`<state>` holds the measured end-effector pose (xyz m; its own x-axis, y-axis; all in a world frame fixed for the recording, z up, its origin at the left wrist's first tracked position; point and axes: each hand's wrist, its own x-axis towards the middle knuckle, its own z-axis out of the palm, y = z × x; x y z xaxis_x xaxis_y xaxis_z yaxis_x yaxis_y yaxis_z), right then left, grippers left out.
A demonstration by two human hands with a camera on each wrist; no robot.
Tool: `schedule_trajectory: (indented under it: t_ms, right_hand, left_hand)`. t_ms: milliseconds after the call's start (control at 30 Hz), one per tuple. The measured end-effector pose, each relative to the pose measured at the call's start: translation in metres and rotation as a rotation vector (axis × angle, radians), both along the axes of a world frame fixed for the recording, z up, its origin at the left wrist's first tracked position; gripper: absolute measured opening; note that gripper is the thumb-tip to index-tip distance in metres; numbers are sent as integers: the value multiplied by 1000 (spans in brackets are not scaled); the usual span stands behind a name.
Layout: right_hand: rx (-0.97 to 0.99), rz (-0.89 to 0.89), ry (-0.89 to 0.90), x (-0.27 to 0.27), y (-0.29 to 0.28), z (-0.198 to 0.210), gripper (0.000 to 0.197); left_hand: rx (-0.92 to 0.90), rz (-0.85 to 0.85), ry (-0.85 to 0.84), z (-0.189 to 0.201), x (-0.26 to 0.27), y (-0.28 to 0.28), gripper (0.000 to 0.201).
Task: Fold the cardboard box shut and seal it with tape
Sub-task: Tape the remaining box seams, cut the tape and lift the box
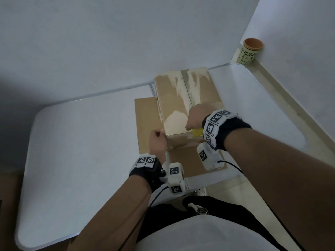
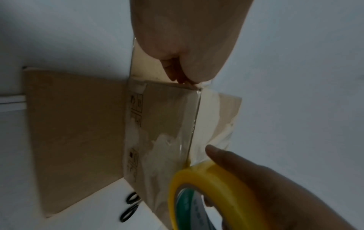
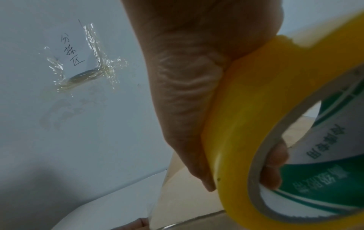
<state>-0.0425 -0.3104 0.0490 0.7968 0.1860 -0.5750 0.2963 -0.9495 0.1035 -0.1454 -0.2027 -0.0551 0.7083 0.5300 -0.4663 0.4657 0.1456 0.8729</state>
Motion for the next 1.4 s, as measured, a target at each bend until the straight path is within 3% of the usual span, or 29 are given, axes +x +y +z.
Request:
schedule_trajectory:
  t_ms: [200,367,467,533,600,700,800,900,1000,1100,1133,1200,1400]
  right_hand:
    - [118,1,-54,-7,-8,13,36]
    - [113,69,-67,-9,-7,18,34]
    - [77,73,-62,-9,-6,21,33]
    - [85,69,-53,-8,-6,22,32]
    - [90,57,-43,-8,-5,24,34]
    - [99,47,-47,-9,-4,24,36]
    - [91,39,-44,-11,-5,25,36]
    - [88,40,-41,-11,-4,28,31]
    - [75,39,-30,-13,-5,31,29]
    - [98,36,-12,-13,-7,36,17]
    - [98,35,-15,-12,-8,37,25]
    - [92,41,-9,-13,-8,41,35]
    - [104,49,-16,-18,-9,45,38]
  left_hand:
    - [232,-109,142,2,5,-1,39]
    - [235,-172,226,12,24,10,35]
    - [76,-61,251,3,26,33,36]
    - [-135,29,209,8,14,38,32]
    - [-246,16,183,16,6,31,39]
    - [-67,-133,54,27,11,9,38]
    - [200,-147,-45,31,26,3,39]
    - [292,-201,-91,29,27,1,36]
    - [65,-217,-12,32,30,7,35]
    - [-456,24,15,39,23,28,35]
    - [-548,113,1,37,20,35,37]
    - [-583,179,44,33,11,38,37]
    - [-453,64,221,39,18,9,38]
